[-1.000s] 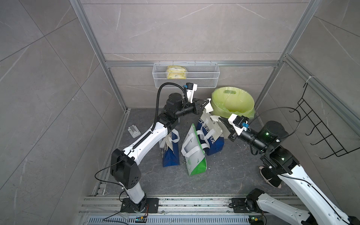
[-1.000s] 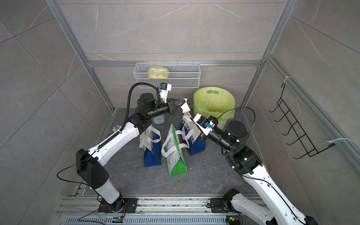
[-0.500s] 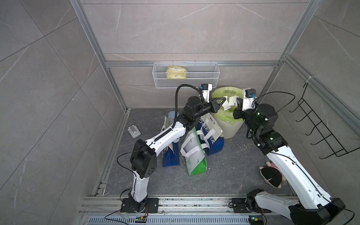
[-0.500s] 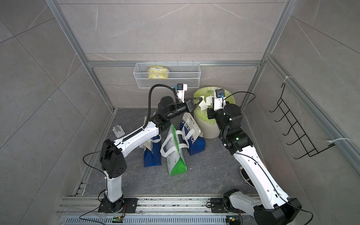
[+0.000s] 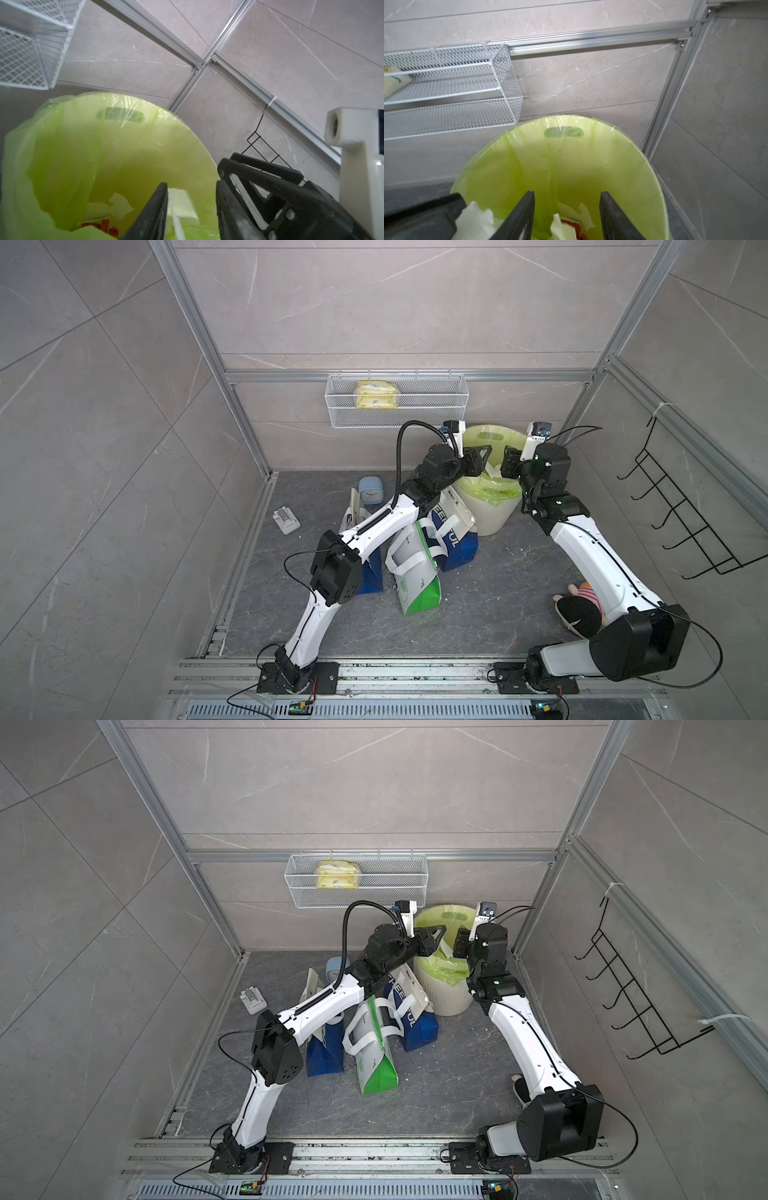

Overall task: Shred takeout receipts and throw away
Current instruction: Place the takeout receipt in the trash bin.

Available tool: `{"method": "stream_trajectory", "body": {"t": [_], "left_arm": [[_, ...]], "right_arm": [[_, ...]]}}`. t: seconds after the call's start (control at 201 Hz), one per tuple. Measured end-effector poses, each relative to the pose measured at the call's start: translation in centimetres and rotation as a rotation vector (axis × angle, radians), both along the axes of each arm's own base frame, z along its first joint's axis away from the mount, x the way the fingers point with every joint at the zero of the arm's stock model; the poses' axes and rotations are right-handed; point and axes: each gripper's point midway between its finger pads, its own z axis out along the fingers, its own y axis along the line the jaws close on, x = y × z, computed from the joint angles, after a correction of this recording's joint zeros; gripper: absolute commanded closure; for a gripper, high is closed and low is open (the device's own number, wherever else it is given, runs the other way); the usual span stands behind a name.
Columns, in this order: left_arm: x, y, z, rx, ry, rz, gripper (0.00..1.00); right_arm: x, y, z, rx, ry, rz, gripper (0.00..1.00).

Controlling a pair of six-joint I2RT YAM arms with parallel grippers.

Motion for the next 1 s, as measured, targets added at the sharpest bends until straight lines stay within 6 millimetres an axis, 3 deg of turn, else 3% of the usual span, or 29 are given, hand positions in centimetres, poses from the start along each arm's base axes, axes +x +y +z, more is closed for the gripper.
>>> {"method": "stream_trajectory", "body": {"t": [0.279,0.473,0.488,0.508,0.528,0.543,0.632,0.722,0.821,0.891,0.996], "left_arm": [[0.2,0.4,0.0,0.068,-0.037,0.048,0.25],[-1.8,2.8,0.4,0.169,-0.081,0.077,0.23],[-2.2,3.3,0.7,0.179,-0.092,0.081,0.22],[-2.6,3.8,0.9,0.191,-0.099,0.085,0.12],[-3.1,4.6,1.3,0.202,-0.113,0.091,0.02],[-3.5,5.1,1.6,0.215,-0.122,0.098,0.00],[-6.2,9.0,4.1,0.254,-0.195,0.141,0.00],[-9.2,14.3,7.4,0.280,-0.294,0.230,0.00],[-12.5,20.9,9.9,0.300,-0.379,0.372,0.00],[-14.1,25.5,10.2,0.321,-0.406,0.493,0.00],[-14.9,31.4,7.5,0.401,-0.378,0.672,0.00]], "right_arm": [[-1.4,0.1,1.3,0.015,-0.021,0.019,0.36],[-5.5,0.5,2.4,0.024,-0.051,0.078,0.34],[-5.9,0.5,2.5,0.024,-0.055,0.082,0.34],[-6.4,0.5,2.4,0.025,-0.055,0.087,0.34],[-7.0,0.4,2.4,0.025,-0.059,0.091,0.33],[-7.4,0.4,2.4,0.026,-0.061,0.092,0.33],[-9.4,0.3,2.3,0.029,-0.077,0.105,0.31],[-11.1,0.2,1.7,0.032,-0.083,0.112,0.26],[-12.1,0.0,-0.2,0.050,-0.063,0.107,0.08],[-12.3,-0.2,-2.6,0.060,-0.032,0.095,0.02],[-12.5,-0.6,-7.4,0.070,0.036,0.070,0.00]]}}
